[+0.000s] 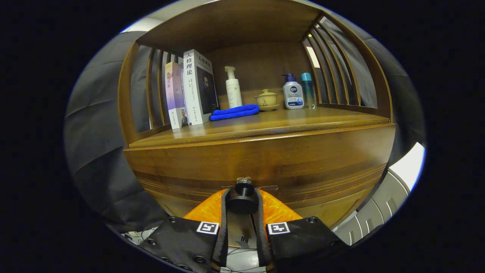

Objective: Pull open the drawer, take out the items inside it, and place them on the countertop above the cabinet.

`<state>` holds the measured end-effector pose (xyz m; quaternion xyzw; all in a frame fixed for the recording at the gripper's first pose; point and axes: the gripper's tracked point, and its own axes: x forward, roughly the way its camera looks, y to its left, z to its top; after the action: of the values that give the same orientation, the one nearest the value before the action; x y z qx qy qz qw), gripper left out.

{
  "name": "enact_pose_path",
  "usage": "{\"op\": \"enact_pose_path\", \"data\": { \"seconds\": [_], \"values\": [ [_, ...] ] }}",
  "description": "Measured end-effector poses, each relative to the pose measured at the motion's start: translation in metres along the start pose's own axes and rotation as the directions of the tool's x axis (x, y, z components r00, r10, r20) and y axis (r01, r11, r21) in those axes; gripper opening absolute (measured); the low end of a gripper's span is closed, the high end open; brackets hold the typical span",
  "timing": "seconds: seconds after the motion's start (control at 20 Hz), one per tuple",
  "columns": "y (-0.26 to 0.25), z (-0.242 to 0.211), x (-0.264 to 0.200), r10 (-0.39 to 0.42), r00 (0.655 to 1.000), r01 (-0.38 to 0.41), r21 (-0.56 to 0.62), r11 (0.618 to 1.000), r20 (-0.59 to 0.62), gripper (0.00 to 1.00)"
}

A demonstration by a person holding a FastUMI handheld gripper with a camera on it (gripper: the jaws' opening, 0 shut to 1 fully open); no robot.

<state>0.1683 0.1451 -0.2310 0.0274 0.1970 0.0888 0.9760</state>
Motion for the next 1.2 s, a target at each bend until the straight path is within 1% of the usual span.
{"op": "enact_pose_path", "data": {
  "seconds": [0.45, 0.85, 1.2],
  "values": [
    [0.005, -0.016, -0.048, 0.019, 1.0, -0.018, -0.034, 0.999, 0.021, 0.33],
    [0.009, -0.03, -0.091, 0.036, 0.999, -0.035, -0.04, 0.999, 0.025, 0.33],
    [0.011, -0.045, -0.116, 0.051, 0.999, -0.05, -0.048, 0.998, 0.018, 0.33]
  ]
}}
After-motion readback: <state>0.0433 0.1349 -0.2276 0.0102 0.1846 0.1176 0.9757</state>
